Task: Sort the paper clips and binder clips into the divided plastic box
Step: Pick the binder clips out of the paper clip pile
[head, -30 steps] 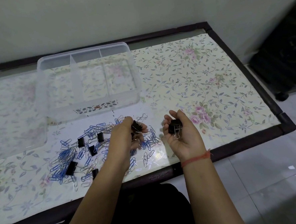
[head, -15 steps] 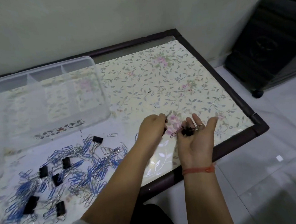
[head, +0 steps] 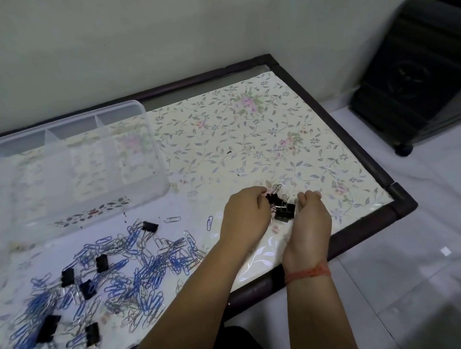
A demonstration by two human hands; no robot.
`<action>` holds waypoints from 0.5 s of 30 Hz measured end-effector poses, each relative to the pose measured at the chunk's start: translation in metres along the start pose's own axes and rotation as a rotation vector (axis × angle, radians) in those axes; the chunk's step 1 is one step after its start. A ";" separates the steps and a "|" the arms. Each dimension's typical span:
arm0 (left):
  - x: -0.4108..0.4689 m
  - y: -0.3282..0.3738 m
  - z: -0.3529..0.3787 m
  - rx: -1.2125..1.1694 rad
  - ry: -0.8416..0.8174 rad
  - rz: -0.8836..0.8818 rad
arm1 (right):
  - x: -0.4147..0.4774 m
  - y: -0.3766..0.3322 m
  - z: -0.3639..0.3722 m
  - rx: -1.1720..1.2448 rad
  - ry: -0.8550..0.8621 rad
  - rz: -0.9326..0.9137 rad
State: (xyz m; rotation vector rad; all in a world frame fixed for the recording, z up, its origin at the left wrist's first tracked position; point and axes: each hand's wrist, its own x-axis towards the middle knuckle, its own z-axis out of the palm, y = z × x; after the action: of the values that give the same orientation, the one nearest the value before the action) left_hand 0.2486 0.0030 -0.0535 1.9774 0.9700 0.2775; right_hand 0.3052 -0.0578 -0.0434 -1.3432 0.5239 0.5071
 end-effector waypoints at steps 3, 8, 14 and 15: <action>-0.014 -0.006 -0.012 0.053 0.119 0.029 | -0.016 0.009 0.000 -0.094 0.002 -0.144; -0.045 -0.035 -0.051 0.197 0.301 0.070 | -0.035 0.034 0.007 -0.231 -0.211 -0.178; -0.095 -0.093 -0.114 0.457 0.439 -0.077 | -0.070 0.086 0.026 -0.852 -0.644 -0.367; -0.098 -0.100 -0.124 0.471 0.449 -0.125 | -0.076 0.091 0.032 -0.938 -0.695 -0.434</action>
State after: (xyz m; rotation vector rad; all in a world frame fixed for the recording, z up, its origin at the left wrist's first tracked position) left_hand 0.0653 0.0388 -0.0448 2.3146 1.5539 0.4692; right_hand 0.1919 -0.0154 -0.0616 -1.9458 -0.6618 0.8474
